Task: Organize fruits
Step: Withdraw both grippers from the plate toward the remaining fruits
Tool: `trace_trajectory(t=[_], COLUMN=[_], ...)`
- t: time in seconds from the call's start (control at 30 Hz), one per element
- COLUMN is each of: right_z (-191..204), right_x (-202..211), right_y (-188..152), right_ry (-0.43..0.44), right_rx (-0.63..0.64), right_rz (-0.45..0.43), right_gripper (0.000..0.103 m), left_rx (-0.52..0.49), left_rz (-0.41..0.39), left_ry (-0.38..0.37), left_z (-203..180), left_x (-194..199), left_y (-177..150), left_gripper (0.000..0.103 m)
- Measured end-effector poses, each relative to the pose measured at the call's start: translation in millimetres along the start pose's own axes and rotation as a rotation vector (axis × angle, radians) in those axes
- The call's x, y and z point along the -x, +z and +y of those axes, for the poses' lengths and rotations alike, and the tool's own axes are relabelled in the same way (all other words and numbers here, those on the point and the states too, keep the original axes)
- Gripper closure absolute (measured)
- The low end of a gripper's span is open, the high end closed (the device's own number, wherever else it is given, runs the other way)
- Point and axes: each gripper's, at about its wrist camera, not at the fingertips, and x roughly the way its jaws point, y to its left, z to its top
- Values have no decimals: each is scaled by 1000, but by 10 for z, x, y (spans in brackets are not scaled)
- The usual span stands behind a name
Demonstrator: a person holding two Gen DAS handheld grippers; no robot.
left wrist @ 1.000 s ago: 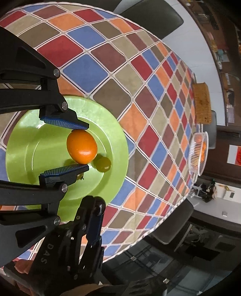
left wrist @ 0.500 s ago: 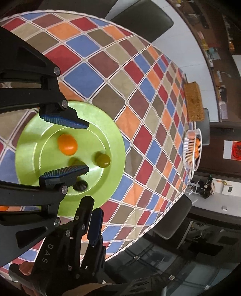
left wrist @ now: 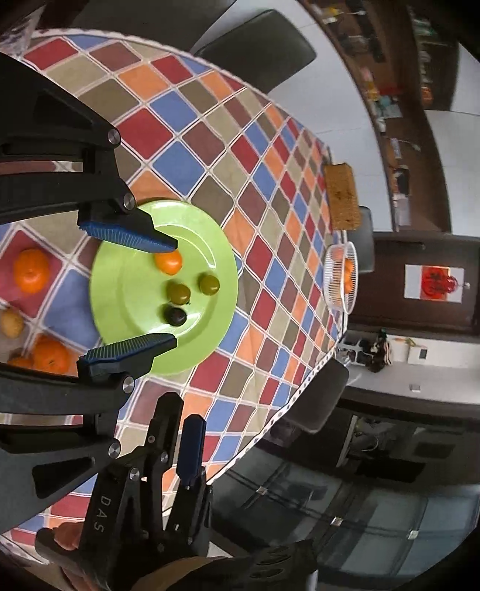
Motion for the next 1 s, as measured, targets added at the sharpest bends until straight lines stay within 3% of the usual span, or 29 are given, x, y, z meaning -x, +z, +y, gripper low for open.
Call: trace_trajectory(t=[0.27, 0.43, 1.0], right_z=[128, 174, 176], right_x=[496, 743, 1075], right_y=[-378, -637, -1328], right_ry=[-23, -48, -124], right_rx=[22, 20, -34], right_rz=[-83, -121, -134], right_gripper=[68, 61, 55], left_rx=[-61, -70, -63], left_rz=[-54, -88, -98], left_ry=[22, 19, 35], left_z=[-301, -448, -706], left_x=[415, 635, 888], left_y=[-320, -501, -1068], left_gripper=[50, 46, 40])
